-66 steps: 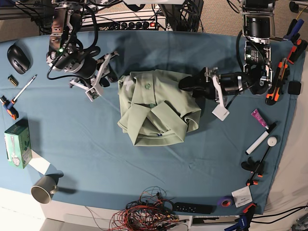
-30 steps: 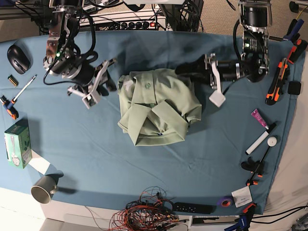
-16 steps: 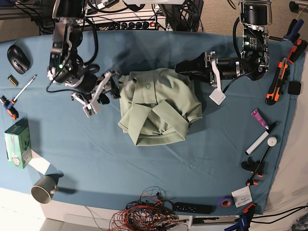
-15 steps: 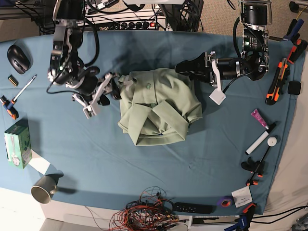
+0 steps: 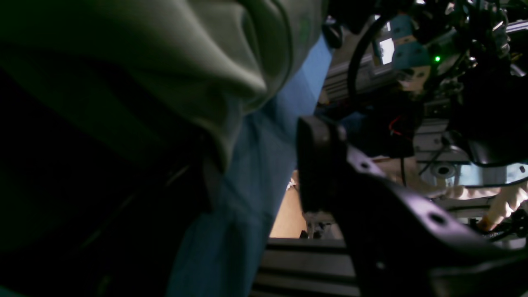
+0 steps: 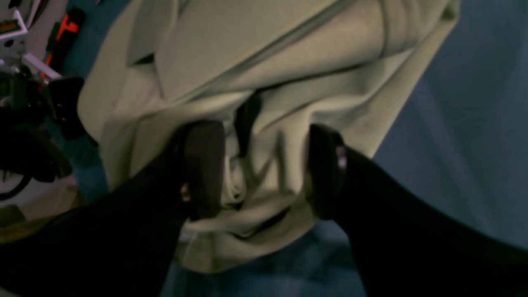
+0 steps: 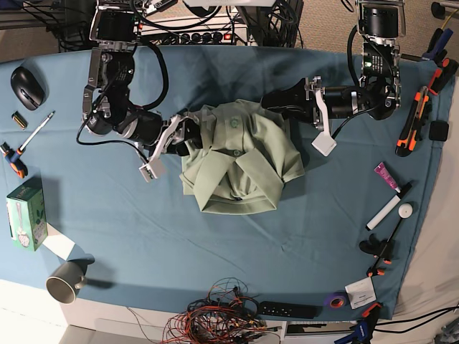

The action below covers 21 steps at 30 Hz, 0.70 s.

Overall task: Fold the T-shirt properly
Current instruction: 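Press both grippers against opposite sides of the shirt to square it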

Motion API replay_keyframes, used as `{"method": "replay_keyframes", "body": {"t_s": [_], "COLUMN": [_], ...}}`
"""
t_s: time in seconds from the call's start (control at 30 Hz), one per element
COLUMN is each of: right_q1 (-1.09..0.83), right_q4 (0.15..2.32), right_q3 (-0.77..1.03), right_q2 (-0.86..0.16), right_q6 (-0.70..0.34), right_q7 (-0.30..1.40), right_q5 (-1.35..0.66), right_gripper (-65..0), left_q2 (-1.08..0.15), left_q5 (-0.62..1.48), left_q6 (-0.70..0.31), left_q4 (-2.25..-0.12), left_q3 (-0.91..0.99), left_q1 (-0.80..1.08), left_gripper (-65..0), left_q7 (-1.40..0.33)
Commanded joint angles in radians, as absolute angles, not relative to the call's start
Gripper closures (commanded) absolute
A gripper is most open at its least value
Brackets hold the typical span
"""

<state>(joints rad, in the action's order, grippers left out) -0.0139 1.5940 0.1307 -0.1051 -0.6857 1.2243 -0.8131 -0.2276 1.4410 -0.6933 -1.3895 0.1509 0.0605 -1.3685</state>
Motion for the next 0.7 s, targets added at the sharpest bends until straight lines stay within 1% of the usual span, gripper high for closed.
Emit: {"method": "replay_keyframes", "body": {"t_s": [0.0,0.17,0.33,0.53,0.67], "right_q1": [-0.003,-0.004,-0.004,-0.009,-0.037], "right_q4": [1.608,1.608,1.608,1.608,1.609], "right_q3": [0.133,0.133,0.133,0.132,0.130], "right_q2": [-0.109,-0.116,-0.117,-0.117,-0.155], "right_q6": [-0.698,-0.698,-0.698,-0.698,-0.698], "right_q7": [1.236,1.335,1.394,1.396,1.396], "right_q5": [-0.839,-0.796,-0.773,-0.774,-0.805], "right_gripper": [-32.6,-32.6,-32.6,-32.6,-32.6], "left_q2": [-0.233,-0.233,-0.233,-0.233,-0.233], "left_q5": [1.465,1.465,1.465,1.465,1.459], "left_q6": [-0.698,-0.698,-0.698,-0.698,-0.698], "left_q4": [-1.406,-1.406,-1.406,-1.406,-1.406], "left_q3": [0.153,0.153,0.153,0.153,0.153], "left_q1": [0.050,0.050,0.050,0.050,0.050], "left_gripper": [-27.0,-27.0,-27.0,-27.0,-27.0], "left_q7": [-1.361,-1.361,-1.361,-1.361,-1.361]}}
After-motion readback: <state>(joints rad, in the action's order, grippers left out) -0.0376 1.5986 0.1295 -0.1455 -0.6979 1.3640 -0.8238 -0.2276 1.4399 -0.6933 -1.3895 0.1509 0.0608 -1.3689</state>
